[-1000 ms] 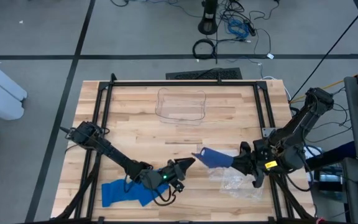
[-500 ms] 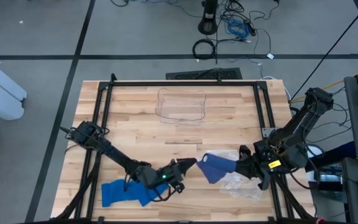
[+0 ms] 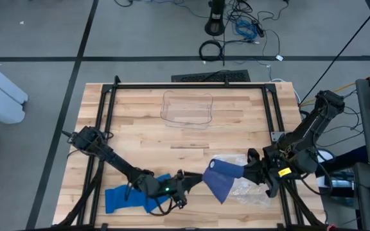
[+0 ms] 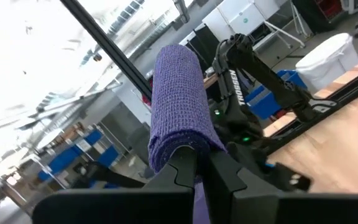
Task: Roll bandage
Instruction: Roll the purple bandage
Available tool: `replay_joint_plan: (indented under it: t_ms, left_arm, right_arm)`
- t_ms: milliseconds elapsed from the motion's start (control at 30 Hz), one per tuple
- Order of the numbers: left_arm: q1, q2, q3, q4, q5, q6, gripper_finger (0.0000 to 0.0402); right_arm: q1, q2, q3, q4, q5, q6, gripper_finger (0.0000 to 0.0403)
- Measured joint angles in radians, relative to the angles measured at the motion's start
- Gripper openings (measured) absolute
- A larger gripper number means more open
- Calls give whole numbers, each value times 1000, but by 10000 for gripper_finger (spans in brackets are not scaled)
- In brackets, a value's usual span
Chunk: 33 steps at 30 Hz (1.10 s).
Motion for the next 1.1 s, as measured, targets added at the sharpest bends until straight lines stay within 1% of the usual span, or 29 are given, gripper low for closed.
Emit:
replay_joint_plan:
  t_ms: [100, 267, 367, 467, 600, 700, 767, 833, 867, 967, 1033, 1100]
  left_arm:
    - [-20, 0, 0, 0, -20, -159, 164]
    - [-62, 0, 0, 0, -67, -520, 164]
    - [-76, 0, 0, 0, -134, -713, 164]
    - [-76, 0, 0, -11, -214, -848, 164]
    - [-52, 0, -15, -37, -275, -1008, 164]
    - [-28, 0, -32, -78, -282, -1164, 164]
    - [-16, -10, -39, -170, -271, -1271, 164]
    - [-2, -37, -39, -287, -220, -1426, 164]
    - [6, -56, -39, -351, -168, -1521, 164]
    - [43, -101, -39, -514, 70, -1804, 164]
    - [68, -110, -39, -574, 197, -1918, 164]
    - [87, -110, -39, -603, 274, -1975, 164]
  right_arm:
    - [-1, 0, 0, -64, 5, 10, 4]
    - [-23, 0, 0, -302, 5, 125, 4]
    - [-30, 0, 0, -386, 8, 121, 4]
    - [-30, 0, 0, -395, 9, -15, 4]
    - [-28, 16, 0, -390, 8, -235, 4]
    - [-28, 56, 0, -389, 6, -395, 3]
    - [-28, 88, 0, -389, 2, -451, 3]
    - [-28, 122, 0, -370, 4, -494, 2]
    - [-26, 139, 0, -356, 16, -513, 2]
    - [-14, 173, 0, -320, 88, -570, 2]
    - [-9, 182, 0, -291, 106, -615, 1]
    - [-9, 183, 0, -243, 107, -644, 1]
